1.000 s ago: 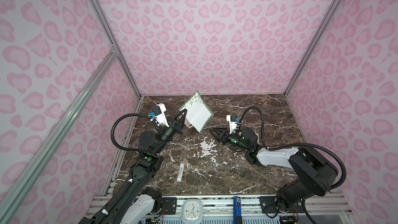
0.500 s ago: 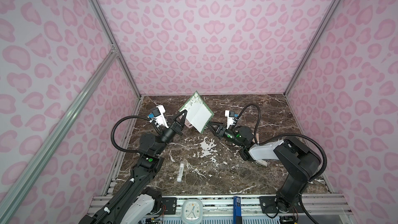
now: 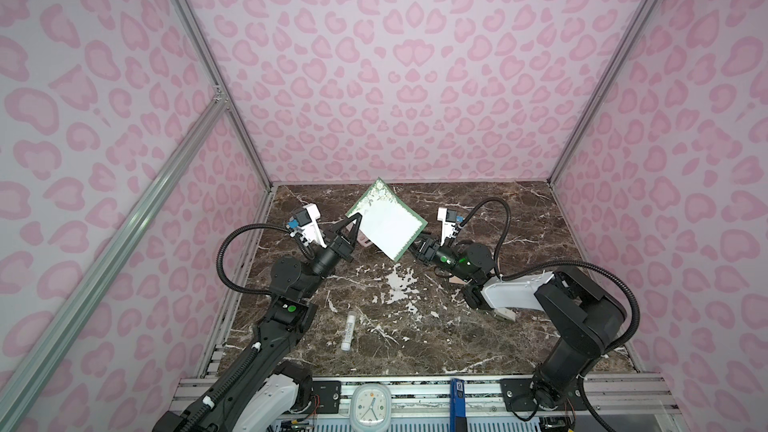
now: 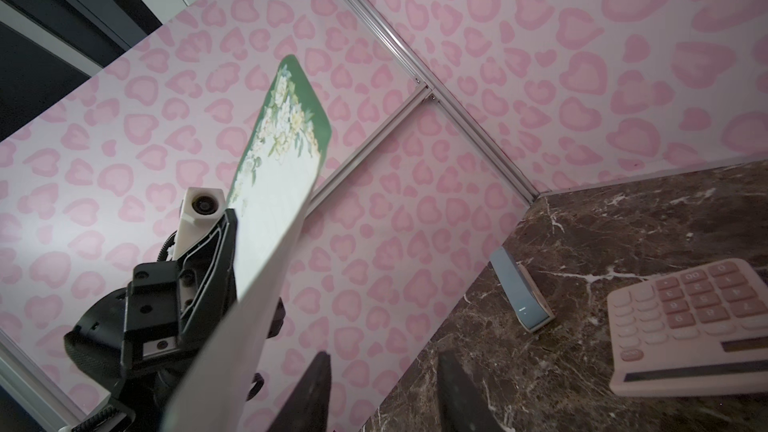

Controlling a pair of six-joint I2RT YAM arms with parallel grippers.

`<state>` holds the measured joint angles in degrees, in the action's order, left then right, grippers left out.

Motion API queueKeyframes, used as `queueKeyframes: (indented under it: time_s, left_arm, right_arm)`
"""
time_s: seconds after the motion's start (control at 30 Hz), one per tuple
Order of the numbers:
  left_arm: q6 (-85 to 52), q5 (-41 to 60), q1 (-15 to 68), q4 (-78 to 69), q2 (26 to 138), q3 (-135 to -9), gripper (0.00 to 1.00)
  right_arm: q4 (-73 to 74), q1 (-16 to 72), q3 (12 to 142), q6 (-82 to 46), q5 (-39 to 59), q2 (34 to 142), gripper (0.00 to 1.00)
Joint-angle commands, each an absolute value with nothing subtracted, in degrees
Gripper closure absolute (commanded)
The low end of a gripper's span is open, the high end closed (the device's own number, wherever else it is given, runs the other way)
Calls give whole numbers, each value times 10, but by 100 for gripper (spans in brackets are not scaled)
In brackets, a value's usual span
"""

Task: Place the letter into the envelope and seal it

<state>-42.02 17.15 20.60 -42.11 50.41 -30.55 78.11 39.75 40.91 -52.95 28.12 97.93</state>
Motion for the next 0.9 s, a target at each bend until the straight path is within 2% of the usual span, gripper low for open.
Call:
queueKeyframes:
  time_s: [0.0, 0.37, 0.87]
  left_arm:
    - [-422, 170, 206, -445, 505, -302, 96]
    - [-428, 183, 206, -457, 526, -294, 96]
    - [-439, 153, 206, -477, 534, -286, 96]
  right_arm:
    - [797, 400, 409, -520, 298, 968, 55]
    - [818, 403, 412, -532, 337, 951, 44]
    - [821, 402, 372, -519, 336, 957, 42]
